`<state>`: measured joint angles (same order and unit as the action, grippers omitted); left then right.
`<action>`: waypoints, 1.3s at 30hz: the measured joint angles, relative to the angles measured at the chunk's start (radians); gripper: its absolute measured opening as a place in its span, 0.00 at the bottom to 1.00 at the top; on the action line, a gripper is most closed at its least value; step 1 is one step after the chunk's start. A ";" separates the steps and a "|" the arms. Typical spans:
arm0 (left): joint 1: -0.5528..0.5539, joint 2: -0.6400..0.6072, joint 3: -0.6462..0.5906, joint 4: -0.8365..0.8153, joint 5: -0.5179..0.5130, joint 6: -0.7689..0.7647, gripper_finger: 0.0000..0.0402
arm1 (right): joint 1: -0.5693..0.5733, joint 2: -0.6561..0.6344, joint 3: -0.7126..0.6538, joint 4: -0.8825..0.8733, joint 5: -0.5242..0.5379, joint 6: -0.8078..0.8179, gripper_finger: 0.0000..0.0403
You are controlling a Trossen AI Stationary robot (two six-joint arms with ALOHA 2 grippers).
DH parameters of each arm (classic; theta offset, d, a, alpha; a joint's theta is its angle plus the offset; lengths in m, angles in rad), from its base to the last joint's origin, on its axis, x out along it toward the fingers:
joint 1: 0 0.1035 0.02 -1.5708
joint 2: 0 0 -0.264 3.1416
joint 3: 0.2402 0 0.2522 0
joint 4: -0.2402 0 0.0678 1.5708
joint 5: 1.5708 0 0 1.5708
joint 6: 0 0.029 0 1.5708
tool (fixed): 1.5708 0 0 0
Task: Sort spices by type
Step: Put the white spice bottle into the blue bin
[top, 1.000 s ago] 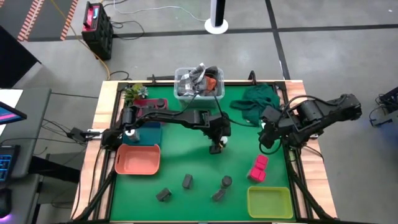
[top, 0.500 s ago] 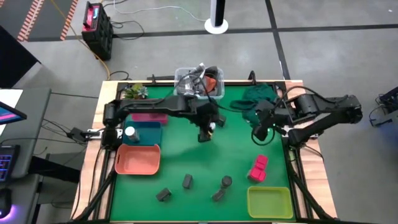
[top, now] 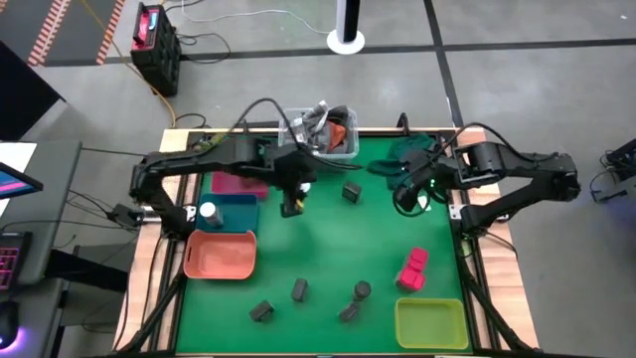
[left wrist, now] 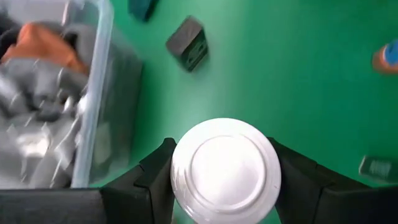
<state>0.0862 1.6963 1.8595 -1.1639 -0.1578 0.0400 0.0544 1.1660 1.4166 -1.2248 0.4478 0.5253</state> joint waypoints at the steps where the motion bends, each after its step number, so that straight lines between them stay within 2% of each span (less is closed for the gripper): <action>1: 0.000 -0.015 0.000 -0.023 -0.006 -0.002 0.49 | -0.005 0.000 0.000 0.007 0.000 -0.004 0.89; 5: 0.000 -0.083 -0.004 -0.115 -0.031 -0.018 0.49 | -0.026 0.000 0.000 0.034 0.000 -0.021 0.89; 7: 0.000 -0.137 -0.051 -0.127 -0.037 -0.031 0.49 | -0.034 0.000 0.000 0.054 0.000 -0.031 0.89; 10: 0.000 -0.247 -0.194 -0.124 -0.033 -0.081 0.49 | -0.044 0.000 0.000 0.071 0.000 -0.037 0.89; 13: 0.000 -0.375 -0.356 -0.055 -0.038 -0.166 0.49 | -0.050 0.000 0.000 0.085 0.000 -0.043 0.89; 18: -0.001 -0.555 -0.599 0.030 -0.116 -0.290 0.49 | -0.072 0.000 0.000 0.133 0.000 -0.082 0.89; 23: -0.001 -0.684 -0.792 0.091 -0.181 -0.392 0.49 | -0.096 0.001 0.000 0.176 0.000 -0.093 0.89; 30: -0.001 -0.765 -0.986 0.233 -0.234 -0.453 0.49 | -0.104 0.001 0.000 0.216 -0.001 -0.091 0.89; 39: -0.012 -0.764 -1.124 0.356 -0.232 -0.464 0.49 | -0.104 0.001 0.000 0.216 -0.002 -0.063 0.89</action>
<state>0.0745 0.9325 0.7354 -0.8083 -0.3897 -0.4240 -0.0494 1.1667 1.4170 -1.0088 0.4458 0.4625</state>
